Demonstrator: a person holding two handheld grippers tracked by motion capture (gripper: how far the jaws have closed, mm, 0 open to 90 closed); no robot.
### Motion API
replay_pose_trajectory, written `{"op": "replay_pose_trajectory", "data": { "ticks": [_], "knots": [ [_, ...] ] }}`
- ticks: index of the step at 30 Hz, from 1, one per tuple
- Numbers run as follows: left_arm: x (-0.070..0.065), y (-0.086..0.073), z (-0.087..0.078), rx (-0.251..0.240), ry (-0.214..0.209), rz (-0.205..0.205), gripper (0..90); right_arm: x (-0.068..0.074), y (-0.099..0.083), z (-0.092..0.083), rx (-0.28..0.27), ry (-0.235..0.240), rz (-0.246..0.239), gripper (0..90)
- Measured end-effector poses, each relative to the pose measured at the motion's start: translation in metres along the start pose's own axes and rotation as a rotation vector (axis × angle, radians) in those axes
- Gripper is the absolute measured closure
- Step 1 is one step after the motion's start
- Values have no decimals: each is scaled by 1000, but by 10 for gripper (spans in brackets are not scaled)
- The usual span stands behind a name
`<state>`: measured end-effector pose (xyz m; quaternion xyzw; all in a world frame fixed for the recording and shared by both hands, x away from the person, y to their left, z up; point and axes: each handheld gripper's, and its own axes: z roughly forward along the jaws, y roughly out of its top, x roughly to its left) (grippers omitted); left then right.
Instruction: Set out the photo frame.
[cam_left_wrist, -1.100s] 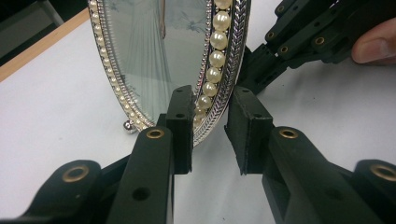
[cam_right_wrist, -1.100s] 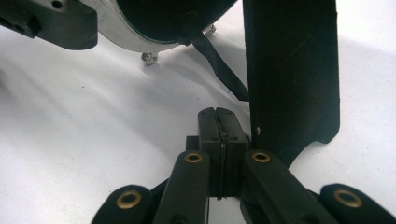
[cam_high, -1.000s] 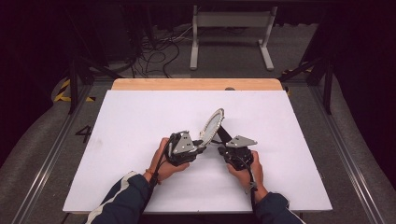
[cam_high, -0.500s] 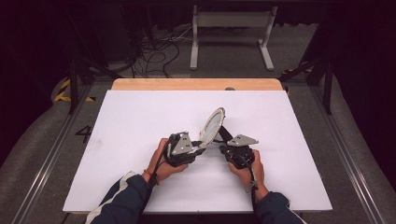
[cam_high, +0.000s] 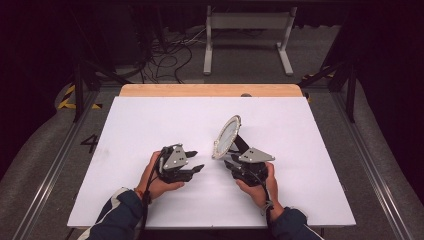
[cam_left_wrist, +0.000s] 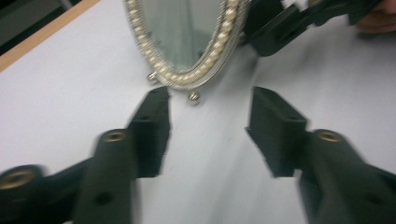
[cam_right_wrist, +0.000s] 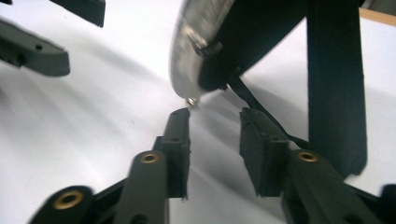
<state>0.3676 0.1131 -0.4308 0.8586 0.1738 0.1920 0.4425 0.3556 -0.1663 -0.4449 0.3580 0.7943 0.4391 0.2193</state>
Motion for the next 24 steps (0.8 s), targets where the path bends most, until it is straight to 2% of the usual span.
{"op": "replay_pose_trajectory", "data": {
  "ticks": [2,4,10,11,13,17,21,24],
  "knots": [
    [0,-5,-6,-6,20,-14,344,4,3,-1,-20,-5,-8,590],
    [-1,-13,-15,-5,36,-20,303,4,6,-1,-24,0,16,527],
    [-4,-38,-35,60,89,-61,152,7,16,4,-52,-15,64,400],
    [-4,-38,-35,60,89,-61,133,7,16,4,-52,-15,64,400],
    [-3,-48,-42,70,92,-93,115,9,20,9,-57,-20,81,375],
    [-6,-63,-53,102,104,-112,94,11,23,17,-56,-31,101,356],
    [-9,-69,-57,120,103,-115,93,9,26,24,-65,-38,127,369],
    [-10,-69,-58,119,110,-113,91,9,28,31,-62,-63,174,406]
  ]
}}
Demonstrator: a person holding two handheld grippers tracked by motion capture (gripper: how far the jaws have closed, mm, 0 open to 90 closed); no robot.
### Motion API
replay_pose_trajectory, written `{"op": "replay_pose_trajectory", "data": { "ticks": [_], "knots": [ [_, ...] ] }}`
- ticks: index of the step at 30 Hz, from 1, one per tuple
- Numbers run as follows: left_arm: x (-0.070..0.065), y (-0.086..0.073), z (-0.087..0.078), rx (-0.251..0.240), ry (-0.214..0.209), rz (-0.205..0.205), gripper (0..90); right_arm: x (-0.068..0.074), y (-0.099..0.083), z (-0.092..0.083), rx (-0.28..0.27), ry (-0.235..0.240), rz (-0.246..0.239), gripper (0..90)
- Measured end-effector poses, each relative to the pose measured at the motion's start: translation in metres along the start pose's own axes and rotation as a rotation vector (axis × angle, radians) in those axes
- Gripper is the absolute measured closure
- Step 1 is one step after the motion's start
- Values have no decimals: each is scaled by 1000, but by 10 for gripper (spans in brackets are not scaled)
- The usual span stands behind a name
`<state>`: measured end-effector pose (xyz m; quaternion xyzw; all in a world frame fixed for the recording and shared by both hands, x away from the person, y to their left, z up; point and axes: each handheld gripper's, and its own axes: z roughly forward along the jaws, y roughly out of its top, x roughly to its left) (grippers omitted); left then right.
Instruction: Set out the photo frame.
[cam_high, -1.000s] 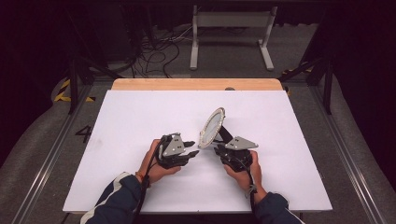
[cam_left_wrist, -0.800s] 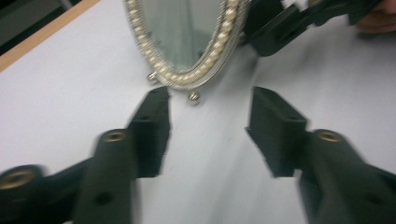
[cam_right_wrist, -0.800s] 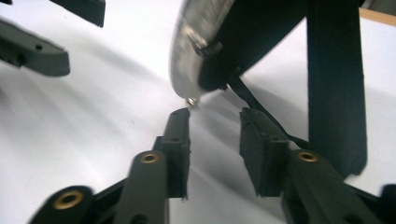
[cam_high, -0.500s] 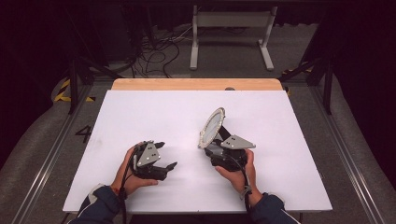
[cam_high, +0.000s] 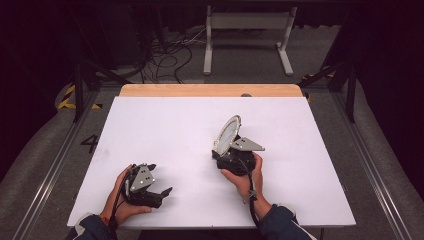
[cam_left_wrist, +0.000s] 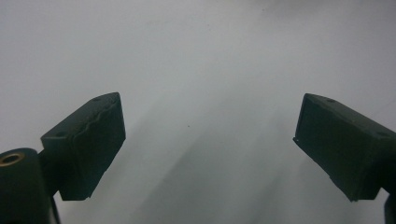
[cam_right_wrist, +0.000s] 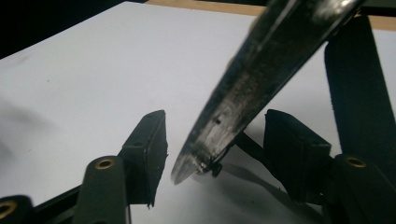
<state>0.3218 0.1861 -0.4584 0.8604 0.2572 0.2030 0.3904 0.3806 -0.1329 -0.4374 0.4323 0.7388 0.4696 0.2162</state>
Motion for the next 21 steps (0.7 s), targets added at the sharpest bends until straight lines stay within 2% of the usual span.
{"op": "replay_pose_trajectory", "data": {
  "ticks": [5,8,15,21],
  "knots": [
    [-1,0,2,7,-3,12,92,-1,1,6,-11,-28,35,475],
    [-1,0,4,13,-6,11,92,0,1,6,-6,-31,30,486],
    [-2,-1,6,19,-27,26,96,-4,1,2,12,-15,29,550],
    [-2,0,6,12,-37,17,103,-7,-2,-4,21,3,18,601]
  ]
}}
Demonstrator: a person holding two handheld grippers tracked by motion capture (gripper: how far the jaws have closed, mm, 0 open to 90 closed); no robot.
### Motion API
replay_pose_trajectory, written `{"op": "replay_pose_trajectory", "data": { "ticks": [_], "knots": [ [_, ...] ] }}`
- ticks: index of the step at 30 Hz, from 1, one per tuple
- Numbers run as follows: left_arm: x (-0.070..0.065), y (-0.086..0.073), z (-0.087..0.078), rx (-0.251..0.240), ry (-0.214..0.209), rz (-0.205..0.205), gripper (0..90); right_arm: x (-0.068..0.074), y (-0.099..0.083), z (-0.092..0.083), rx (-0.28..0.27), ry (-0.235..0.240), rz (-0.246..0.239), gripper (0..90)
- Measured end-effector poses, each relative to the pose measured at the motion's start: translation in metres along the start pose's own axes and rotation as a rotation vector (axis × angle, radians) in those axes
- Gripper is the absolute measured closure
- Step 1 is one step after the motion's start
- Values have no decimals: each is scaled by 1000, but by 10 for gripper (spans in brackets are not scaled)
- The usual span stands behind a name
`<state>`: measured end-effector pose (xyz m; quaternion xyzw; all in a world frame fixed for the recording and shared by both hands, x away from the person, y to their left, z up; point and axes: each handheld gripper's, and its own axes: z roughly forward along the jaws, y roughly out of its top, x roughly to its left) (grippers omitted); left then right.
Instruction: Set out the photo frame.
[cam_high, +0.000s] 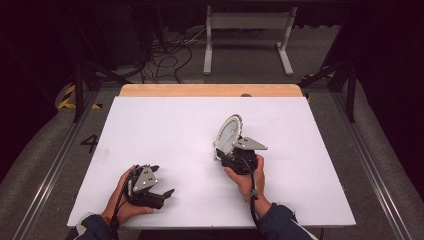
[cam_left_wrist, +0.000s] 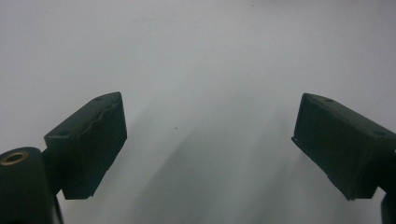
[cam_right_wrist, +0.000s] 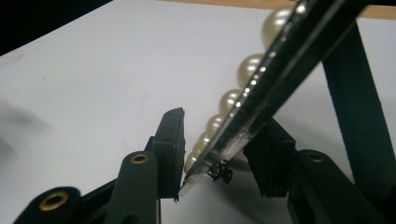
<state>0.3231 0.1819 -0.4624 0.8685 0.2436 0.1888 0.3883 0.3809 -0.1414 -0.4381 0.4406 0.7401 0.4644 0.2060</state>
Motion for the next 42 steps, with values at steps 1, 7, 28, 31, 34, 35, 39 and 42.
{"op": "replay_pose_trajectory", "data": {
  "ticks": [1,7,28,31,34,35,39,42],
  "knots": [
    [0,0,0,0,0,0,103,0,0,0,0,0,0,601],
    [-1,1,-2,-4,1,2,104,-2,-2,-7,8,1,-16,634],
    [-3,2,1,3,0,23,105,0,-7,14,-16,-38,62,620],
    [-3,2,0,0,1,21,106,-1,-6,13,-8,-29,62,633],
    [-4,2,0,3,4,22,106,-3,-7,11,4,-15,70,663],
    [-3,2,0,3,4,25,106,-4,-7,9,9,-6,77,674],
    [-4,2,0,0,4,21,106,-8,-9,2,22,32,82,704],
    [-4,2,0,9,-3,20,107,-11,-13,-3,36,56,86,726]
  ]
}}
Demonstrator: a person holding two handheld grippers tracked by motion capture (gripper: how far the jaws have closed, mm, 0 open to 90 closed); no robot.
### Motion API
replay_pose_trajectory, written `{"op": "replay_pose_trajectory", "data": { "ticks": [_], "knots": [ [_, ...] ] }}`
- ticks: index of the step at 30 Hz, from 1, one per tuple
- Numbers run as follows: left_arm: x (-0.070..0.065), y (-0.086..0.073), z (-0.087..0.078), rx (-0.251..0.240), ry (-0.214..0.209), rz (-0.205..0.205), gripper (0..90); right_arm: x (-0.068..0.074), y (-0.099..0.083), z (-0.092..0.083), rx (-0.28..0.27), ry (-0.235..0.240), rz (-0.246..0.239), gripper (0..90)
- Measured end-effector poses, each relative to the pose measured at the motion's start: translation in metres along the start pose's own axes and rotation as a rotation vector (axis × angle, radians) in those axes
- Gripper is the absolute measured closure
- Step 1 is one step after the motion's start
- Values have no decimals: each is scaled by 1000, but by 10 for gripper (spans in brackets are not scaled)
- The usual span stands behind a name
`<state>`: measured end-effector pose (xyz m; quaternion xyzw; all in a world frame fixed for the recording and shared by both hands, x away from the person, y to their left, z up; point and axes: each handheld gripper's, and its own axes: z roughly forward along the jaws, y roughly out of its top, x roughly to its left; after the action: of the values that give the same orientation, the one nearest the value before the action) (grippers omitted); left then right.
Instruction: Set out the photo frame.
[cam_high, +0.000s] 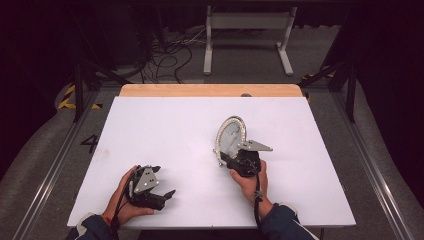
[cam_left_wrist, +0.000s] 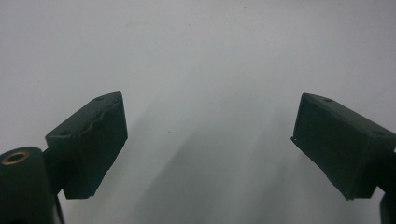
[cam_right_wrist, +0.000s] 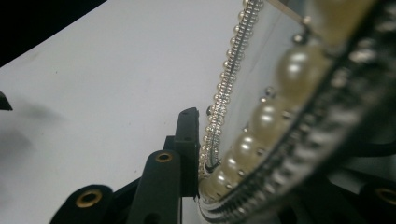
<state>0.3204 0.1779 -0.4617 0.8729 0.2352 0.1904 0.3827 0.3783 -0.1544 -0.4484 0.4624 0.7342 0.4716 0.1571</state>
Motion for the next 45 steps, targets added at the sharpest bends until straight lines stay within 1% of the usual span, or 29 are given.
{"op": "replay_pose_trajectory", "data": {
  "ticks": [3,5,6,7,9,10,11,12,13,15,17,18,19,22,23,26,28,29,30,35,37,38,41,45],
  "knots": [
    [-1,0,0,5,-4,6,108,0,-2,-5,12,13,-15,747],
    [-1,1,0,6,-3,7,108,0,-2,-6,17,15,-18,749],
    [-1,1,0,5,-1,8,108,0,-2,-7,22,14,-28,750],
    [-1,1,0,4,0,8,108,0,-2,-7,24,12,-37,749],
    [-1,1,-1,0,-1,10,108,1,-3,-7,20,9,-34,744],
    [-1,1,-1,-2,2,10,108,1,-3,-6,17,4,-41,739],
    [-1,1,-1,-2,2,10,107,3,-3,-6,14,0,-50,719],
    [-1,1,-1,-2,6,11,107,3,-3,-6,14,0,-50,719],
    [-1,1,-2,-6,9,11,107,5,-4,-3,13,-7,-65,696],
    [-1,1,-2,-6,5,10,106,7,-5,-1,11,-18,-79,695],
    [-1,1,-2,-5,6,13,105,6,-6,1,8,-19,-79,684],
    [-2,2,-2,-4,5,15,105,7,-7,2,2,-23,-69,675],
    [-2,2,-1,-2,4,17,105,8,-7,4,-9,-28,-72,673],
    [-3,2,-1,-7,-8,11,105,8,-7,4,-21,-26,-69,668],
    [-4,3,-1,-7,-9,10,105,8,-7,5,-25,-33,-67,675],
    [-5,4,-1,-11,-21,13,106,6,-7,6,-30,-33,-63,742],
    [-6,4,0,-11,-24,13,106,3,-7,6,-32,-15,-35,770],
    [-6,4,1,-7,-25,12,106,1,-7,6,-31,-13,-31,779],
    [-6,4,1,-7,-26,12,106,-1,-6,5,-27,4,-18,784],
    [-7,5,1,-10,-30,9,107,-4,-6,3,-13,24,-13,800],
    [-7,5,0,-11,-32,10,107,-5,-6,2,-5,46,-4,813],
    [-8,5,0,-13,-30,8,107,-7,-6,0,6,70,-1,825],
    [-8,6,0,-15,-34,9,107,-8,-6,-2,18,98,-9,831],
    [-9,6,1,-14,-37,8,108,-9,-6,-4,35,121,-21,833]
  ]
}}
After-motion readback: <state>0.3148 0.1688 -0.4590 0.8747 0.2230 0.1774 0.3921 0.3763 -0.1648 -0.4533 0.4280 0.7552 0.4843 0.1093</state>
